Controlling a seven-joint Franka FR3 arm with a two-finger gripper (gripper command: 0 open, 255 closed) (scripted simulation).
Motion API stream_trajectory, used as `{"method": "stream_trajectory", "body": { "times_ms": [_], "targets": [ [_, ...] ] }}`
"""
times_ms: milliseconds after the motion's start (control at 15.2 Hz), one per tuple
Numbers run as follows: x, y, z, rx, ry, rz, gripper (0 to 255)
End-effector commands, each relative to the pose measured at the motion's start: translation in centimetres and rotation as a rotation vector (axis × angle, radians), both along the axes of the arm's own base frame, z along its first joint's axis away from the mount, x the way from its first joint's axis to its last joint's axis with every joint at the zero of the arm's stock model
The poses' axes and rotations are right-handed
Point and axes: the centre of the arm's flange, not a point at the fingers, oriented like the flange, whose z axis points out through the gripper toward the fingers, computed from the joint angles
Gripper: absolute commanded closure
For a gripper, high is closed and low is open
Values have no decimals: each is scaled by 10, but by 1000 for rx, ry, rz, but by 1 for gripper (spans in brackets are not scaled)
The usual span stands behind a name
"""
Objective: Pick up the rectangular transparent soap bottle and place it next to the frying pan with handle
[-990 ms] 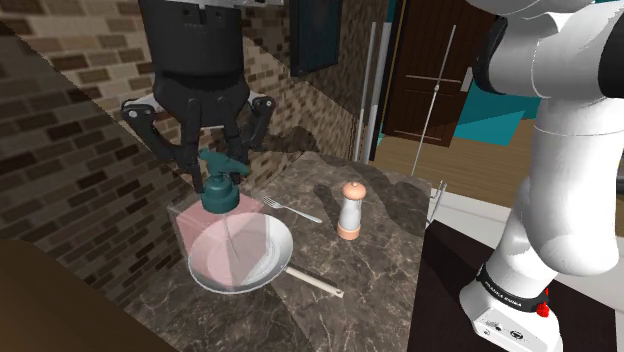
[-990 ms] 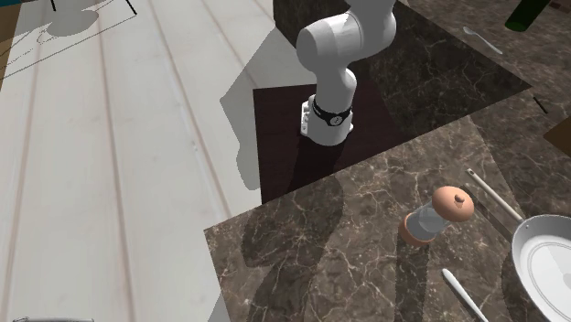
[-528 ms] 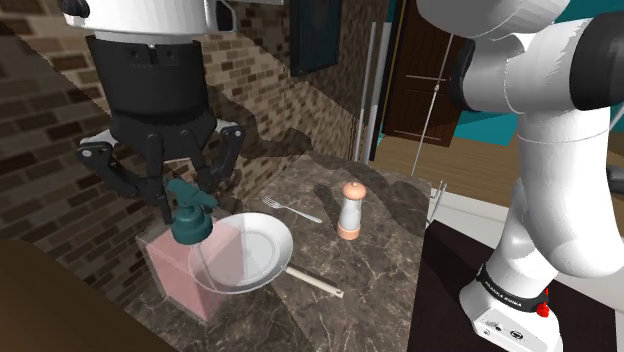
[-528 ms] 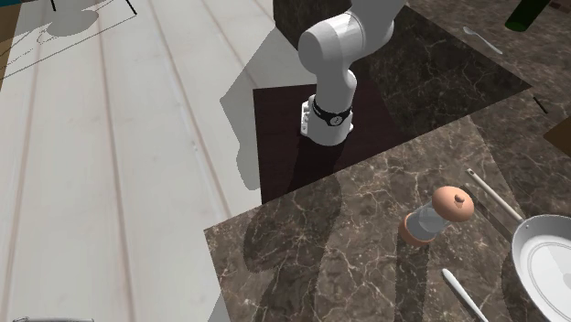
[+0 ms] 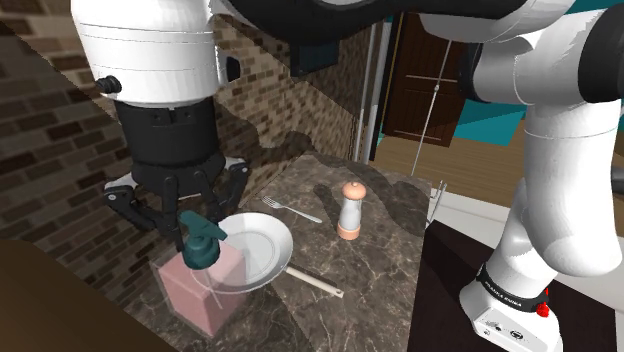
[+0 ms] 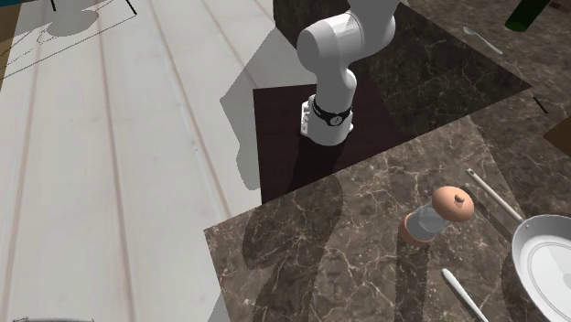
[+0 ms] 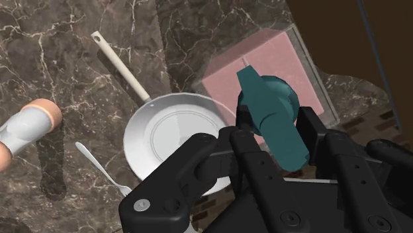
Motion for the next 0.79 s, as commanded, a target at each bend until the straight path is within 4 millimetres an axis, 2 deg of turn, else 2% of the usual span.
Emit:
{"method": "stream_trajectory", "body": {
  "times_ms": [0,726],
  "targets": [
    [1,1,-10,1,0,0,255],
    [1,1,-68,1,0,0,255]
  ]
}}
